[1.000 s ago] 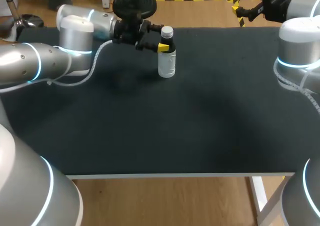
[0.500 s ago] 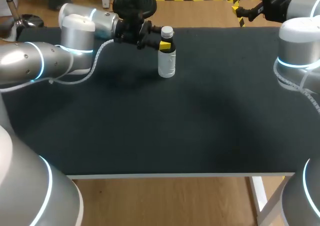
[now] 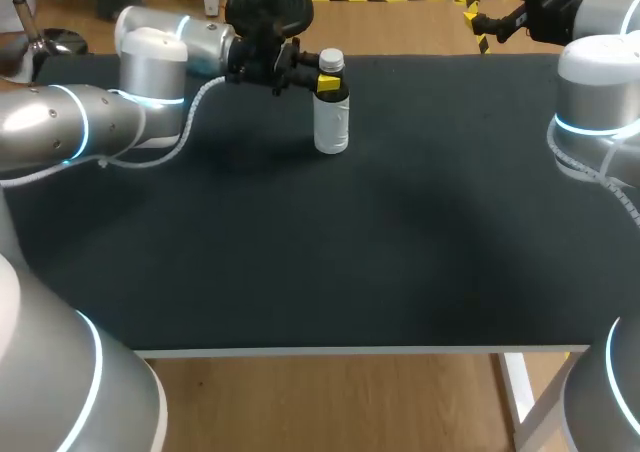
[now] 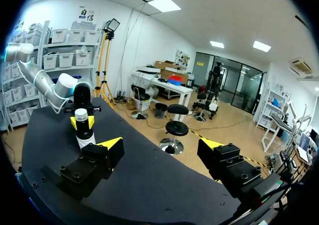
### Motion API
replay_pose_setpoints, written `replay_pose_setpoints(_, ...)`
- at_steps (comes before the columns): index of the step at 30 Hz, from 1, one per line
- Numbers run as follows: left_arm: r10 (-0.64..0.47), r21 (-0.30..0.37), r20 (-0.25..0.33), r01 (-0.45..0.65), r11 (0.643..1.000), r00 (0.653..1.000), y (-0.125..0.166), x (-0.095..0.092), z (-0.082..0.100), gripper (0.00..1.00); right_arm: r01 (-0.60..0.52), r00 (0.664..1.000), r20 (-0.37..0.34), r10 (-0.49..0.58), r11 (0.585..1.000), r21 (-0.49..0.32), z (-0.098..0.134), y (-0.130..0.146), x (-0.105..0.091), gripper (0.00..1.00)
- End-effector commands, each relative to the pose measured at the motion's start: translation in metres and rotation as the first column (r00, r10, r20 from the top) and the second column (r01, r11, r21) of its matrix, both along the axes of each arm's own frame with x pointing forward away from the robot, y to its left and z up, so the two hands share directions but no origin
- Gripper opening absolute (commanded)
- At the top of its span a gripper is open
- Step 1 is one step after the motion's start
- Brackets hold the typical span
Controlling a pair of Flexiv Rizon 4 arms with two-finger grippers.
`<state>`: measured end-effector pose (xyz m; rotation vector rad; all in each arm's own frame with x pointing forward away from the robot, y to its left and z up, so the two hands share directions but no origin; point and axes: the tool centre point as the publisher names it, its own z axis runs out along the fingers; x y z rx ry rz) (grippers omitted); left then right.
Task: Unscrew the bottle cap
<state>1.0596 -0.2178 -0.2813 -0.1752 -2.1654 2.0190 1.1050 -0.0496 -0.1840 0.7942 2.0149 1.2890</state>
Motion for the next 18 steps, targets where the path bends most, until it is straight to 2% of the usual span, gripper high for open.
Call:
replay_pose_setpoints(1, -0.002, -0.006, -0.002, 0.002, 1.000, 1.000, 0.0033, 0.0028, -0.0020, 0.00, 0.000, 1.000, -0.001, 0.000, 1.000, -0.001, 0.0002, -0.0001, -0.0001, 1.00)
replay_pose_setpoints(18, 0.013, 0.011, 0.003, -0.013, 1.000, 1.000, 0.0051, 0.0039, -0.0018, 0.00, 0.000, 1.000, -0.001, 0.000, 1.000, -0.001, 0.0002, -0.0001, -0.0001, 1.00)
